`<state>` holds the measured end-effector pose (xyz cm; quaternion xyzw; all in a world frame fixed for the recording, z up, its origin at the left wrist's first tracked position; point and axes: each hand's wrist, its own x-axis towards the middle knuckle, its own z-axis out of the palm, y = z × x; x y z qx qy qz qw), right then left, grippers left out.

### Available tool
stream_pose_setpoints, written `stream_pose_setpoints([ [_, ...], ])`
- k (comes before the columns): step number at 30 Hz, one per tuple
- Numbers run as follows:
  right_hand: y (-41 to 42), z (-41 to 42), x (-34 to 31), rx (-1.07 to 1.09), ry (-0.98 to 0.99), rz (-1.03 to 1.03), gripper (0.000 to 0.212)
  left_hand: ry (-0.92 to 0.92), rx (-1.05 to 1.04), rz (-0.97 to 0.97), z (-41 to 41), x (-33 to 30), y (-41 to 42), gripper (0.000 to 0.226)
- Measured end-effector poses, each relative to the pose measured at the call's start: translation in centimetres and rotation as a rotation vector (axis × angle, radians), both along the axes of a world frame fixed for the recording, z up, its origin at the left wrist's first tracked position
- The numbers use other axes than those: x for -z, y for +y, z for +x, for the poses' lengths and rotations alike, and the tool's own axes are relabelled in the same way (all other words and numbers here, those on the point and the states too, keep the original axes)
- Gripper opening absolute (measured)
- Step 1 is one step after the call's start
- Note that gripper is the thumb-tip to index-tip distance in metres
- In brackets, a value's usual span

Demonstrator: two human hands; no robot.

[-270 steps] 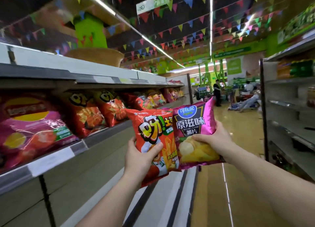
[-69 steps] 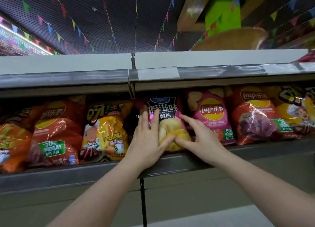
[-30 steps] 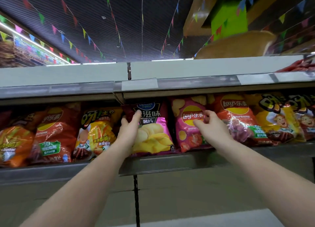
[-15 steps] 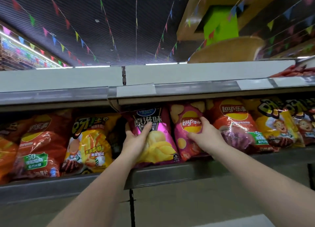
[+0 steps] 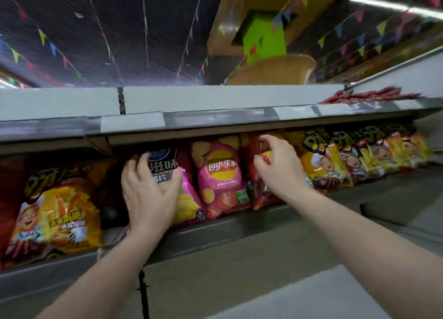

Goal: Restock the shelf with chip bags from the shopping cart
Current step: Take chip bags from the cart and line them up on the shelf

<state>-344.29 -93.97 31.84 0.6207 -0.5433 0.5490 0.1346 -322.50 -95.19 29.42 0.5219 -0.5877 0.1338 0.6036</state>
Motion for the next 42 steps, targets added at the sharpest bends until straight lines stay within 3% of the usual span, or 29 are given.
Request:
stream_pose_setpoints([
  [4, -1.0, -5.9, 0.1, 0.065, -0.151, 0.051, 0.051, -0.124, 0.213, -0.074, -6.4, -0.5, 1.3, 0.077],
  [8, -2.8, -8.8, 2.0, -0.056, -0.136, 0.208, 0.064, -0.137, 0.441, 0.062, -13.9, 0.0, 0.4, 0.051],
  [10, -3.7, -9.4, 3.0, -0.153, -0.071, 0.270, 0.069, -0.099, 0.471, 0.156, -16.8, 0.4, -0.5, 0.050],
  [20, -5.6, -11.4, 2.4, -0.414, 0.002, 0.309, 0.076, -0.045, 0.274, 0.333, -19.7, 0.7, -2.0, 0.085],
  [29, -5.7, -11.4, 3.8, -0.499, -0.091, 0.248, 0.072, -0.135, 0.227, 0.327, -19.3, 1.7, -2.6, 0.083],
  [36, -4.5, -12.0, 3.4, -0.458, -0.028, 0.217, 0.076, -0.142, 0.206, 0.353, -19.5, 0.8, -2.3, 0.086],
  [39, -3.0, -14.1, 3.1, -0.452, -0.020, 0.090, 0.062, -0.119, 0.194, 0.247, -20.7, 0.3, -1.7, 0.086],
  [42, -2.6, -18.2, 2.4, -0.394, -0.168, 0.012, 0.050, -0.095, 0.259, 0.137, -23.4, 0.0, -1.2, 0.076],
])
